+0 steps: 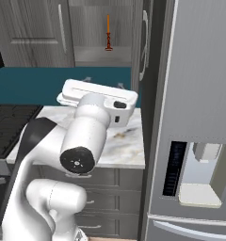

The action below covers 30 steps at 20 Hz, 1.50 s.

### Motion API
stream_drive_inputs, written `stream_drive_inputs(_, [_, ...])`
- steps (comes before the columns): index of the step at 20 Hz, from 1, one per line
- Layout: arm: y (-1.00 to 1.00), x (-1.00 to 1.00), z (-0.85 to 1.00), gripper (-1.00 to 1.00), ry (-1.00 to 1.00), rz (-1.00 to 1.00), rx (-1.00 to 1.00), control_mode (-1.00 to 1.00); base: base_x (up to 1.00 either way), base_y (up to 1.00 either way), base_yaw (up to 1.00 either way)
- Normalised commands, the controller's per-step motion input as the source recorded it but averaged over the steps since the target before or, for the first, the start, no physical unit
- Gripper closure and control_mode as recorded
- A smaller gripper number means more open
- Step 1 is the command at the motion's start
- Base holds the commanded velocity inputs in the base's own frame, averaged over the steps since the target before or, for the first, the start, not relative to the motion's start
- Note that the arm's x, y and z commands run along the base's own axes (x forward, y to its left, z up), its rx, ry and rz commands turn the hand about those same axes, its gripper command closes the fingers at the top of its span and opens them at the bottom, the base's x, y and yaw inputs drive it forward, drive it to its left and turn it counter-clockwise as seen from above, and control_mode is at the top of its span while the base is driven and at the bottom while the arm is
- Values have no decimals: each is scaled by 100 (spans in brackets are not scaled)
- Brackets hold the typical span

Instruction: Pick the avocado and bread from the counter and place them on the plate. Then pick the jam from the cabinet and place it next to the plate. Lastly close the cabinet door.

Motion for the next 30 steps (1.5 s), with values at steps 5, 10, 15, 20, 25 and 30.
stream_drive_inputs(5, [-2,32,-10,-100,0,5,7,-100,0,0,0])
stream_drive_inputs(10, [-13,40,-4,-100,0,5,12,-100,0,0,0])
stream_drive_inputs(15, [-21,34,-2,-100,1,7,16,-100,0,0,0])
stream_drive_inputs(20, [-24,30,-1,-100,1,9,17,-100,0,0,0])
stream_drive_inputs(25, [-24,33,-3,-100,0,12,17,-100,0,0,0])
stream_drive_inputs(30, [-3,57,-17,-100,3,13,17,-100,0,0,0])
